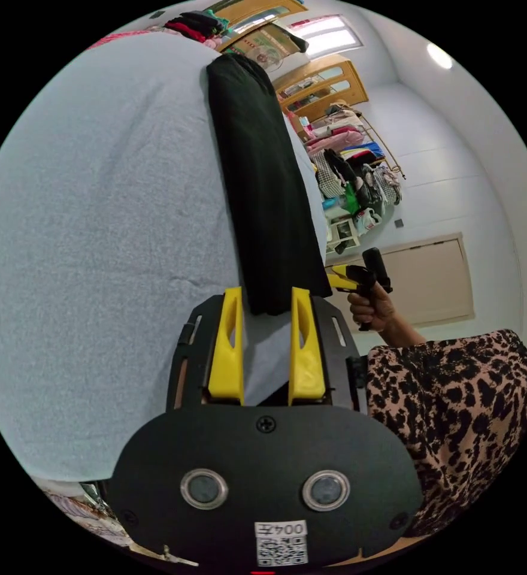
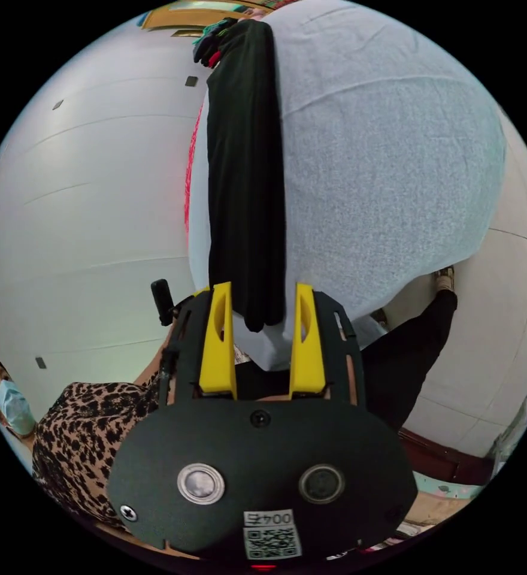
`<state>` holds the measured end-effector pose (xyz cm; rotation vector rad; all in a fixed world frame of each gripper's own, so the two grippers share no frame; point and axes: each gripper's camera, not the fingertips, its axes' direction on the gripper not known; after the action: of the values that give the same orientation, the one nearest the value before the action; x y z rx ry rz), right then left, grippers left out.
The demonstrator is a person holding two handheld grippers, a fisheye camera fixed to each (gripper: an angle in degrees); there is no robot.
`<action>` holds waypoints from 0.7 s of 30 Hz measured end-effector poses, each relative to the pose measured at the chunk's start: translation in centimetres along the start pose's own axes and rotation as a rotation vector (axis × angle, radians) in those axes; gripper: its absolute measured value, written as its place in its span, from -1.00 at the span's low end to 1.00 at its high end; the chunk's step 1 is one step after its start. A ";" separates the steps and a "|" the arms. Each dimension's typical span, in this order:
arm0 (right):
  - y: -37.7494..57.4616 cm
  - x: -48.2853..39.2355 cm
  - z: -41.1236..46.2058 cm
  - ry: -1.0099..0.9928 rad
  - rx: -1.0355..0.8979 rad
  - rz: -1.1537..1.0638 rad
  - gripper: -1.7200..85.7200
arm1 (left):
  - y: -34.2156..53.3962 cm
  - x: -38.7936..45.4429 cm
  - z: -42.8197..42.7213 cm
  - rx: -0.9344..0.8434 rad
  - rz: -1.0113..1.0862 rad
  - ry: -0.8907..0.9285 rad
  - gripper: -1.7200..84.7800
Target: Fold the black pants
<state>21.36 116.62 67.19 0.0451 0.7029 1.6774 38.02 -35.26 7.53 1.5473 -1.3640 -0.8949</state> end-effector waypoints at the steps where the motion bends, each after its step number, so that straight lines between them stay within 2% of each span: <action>1: -0.1 0.1 -0.1 -0.008 0.002 0.004 -0.64 | -0.4 -0.1 0.5 -0.025 -0.003 0.011 -0.69; 12: -2.0 -0.6 -0.1 -0.045 -0.102 0.015 -0.80 | -2.3 -1.8 3.1 -0.044 -0.111 0.195 -0.78; 14: -2.4 -2.8 -1.0 -0.038 -0.098 -0.016 -0.82 | -3.3 -1.0 3.0 -0.072 -0.080 0.176 -0.83; 16: -1.4 -7.6 -3.0 -0.050 -0.033 -0.117 -0.82 | -4.0 4.2 -0.8 0.014 0.032 0.108 -0.86; 18: 0.6 -13.2 -4.0 0.147 -0.021 -0.268 -0.83 | -3.4 7.5 -3.5 0.060 0.093 0.052 -0.87; 19: 0.9 -13.6 -3.8 0.192 -0.031 -0.286 -0.83 | -2.6 8.0 -4.1 0.055 0.103 0.010 -0.88; 21: 0.7 -11.3 -2.3 0.149 -0.077 -0.209 -0.83 | -1.5 6.2 -2.6 0.015 0.043 0.011 -0.88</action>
<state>22.63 105.40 69.58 -0.2036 0.7283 1.5154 41.84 -41.03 7.30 1.5257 -1.3943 -0.8506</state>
